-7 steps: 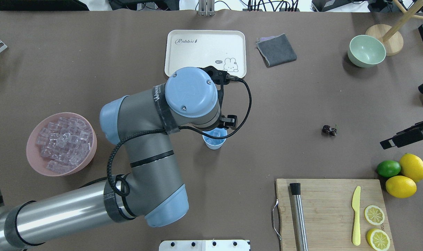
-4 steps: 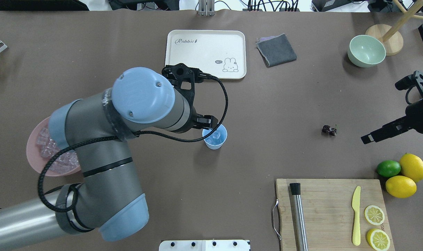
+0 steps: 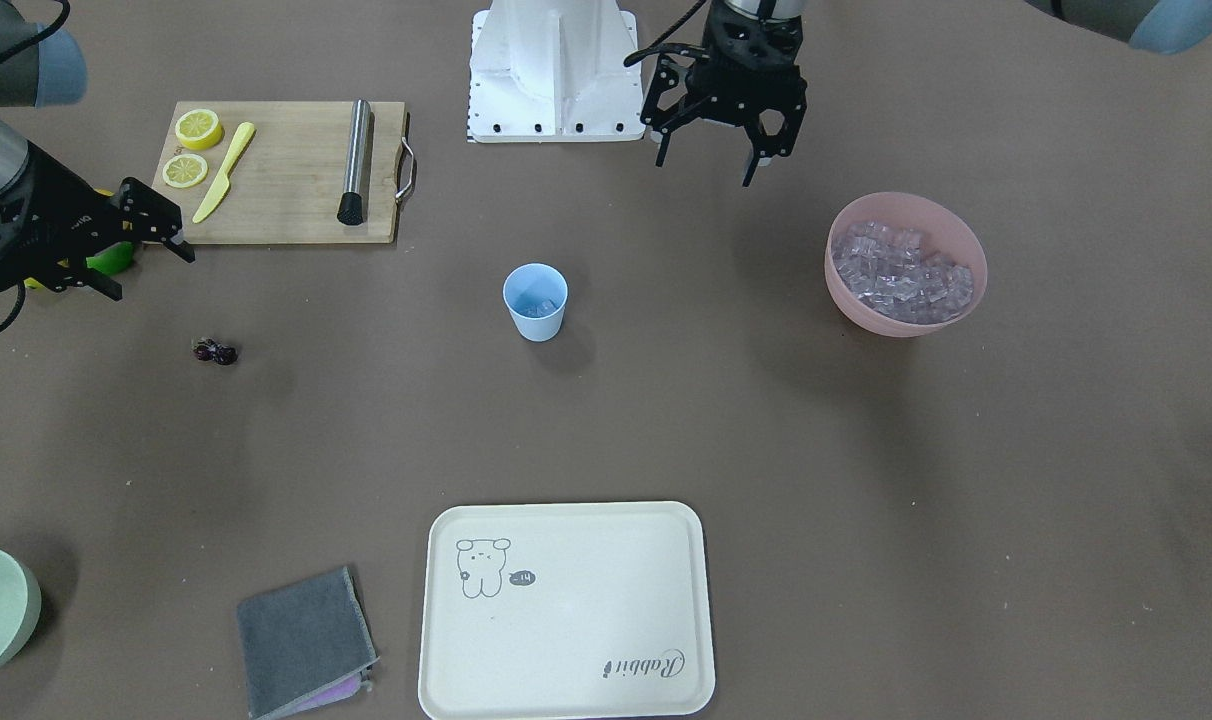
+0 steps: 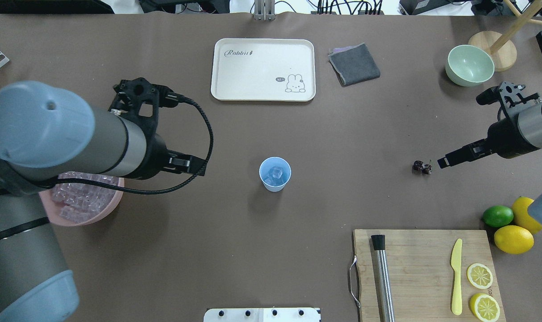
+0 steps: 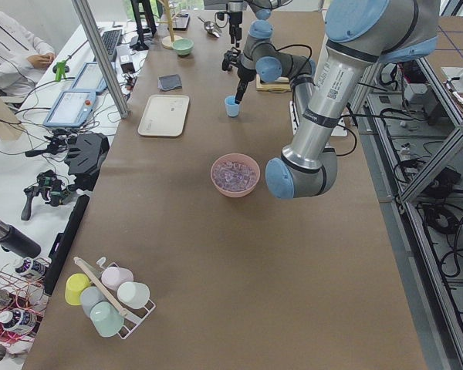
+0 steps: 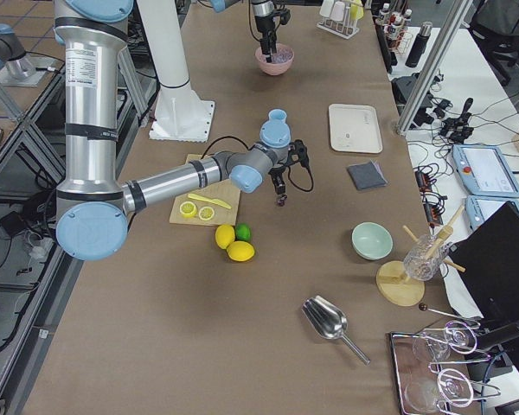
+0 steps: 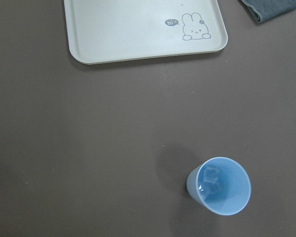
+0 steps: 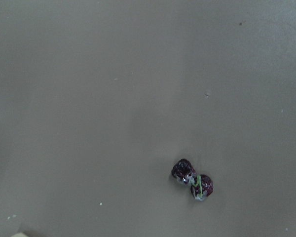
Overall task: Put ice and cherries in cup
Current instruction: 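Move the left gripper back over the bowl while the right gripper reaches for cherries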
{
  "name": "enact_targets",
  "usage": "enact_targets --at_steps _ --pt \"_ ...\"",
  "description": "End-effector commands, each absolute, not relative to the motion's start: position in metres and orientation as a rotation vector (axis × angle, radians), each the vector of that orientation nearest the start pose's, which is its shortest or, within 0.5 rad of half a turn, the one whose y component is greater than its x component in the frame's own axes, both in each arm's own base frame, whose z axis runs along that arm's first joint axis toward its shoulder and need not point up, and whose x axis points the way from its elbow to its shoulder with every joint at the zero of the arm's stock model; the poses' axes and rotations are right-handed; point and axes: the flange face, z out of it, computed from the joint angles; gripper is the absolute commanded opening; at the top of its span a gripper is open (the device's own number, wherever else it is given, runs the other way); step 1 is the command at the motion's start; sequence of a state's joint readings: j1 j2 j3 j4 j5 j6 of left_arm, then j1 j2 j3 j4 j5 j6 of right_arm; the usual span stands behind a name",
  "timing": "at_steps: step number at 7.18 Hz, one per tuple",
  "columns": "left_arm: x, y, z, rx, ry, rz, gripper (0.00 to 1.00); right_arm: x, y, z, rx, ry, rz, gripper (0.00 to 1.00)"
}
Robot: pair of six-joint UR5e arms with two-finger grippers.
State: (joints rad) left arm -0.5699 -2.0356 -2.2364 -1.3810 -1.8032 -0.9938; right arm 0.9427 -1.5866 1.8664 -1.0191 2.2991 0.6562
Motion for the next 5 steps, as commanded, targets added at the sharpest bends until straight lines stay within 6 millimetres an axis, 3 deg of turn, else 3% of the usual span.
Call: enact_targets --at_steps 1,3,5 --pt "0.300 -0.365 0.201 0.328 0.867 0.169 0.96 -0.282 -0.467 0.458 0.270 -0.955 -0.275 0.98" --pt "0.288 -0.368 0.207 0.331 0.857 0.154 0.96 -0.317 -0.461 0.472 0.275 -0.903 -0.318 0.78" --pt "0.287 -0.367 0.207 0.332 0.857 0.152 0.97 -0.313 -0.455 0.488 0.288 -0.877 -0.390 0.62"
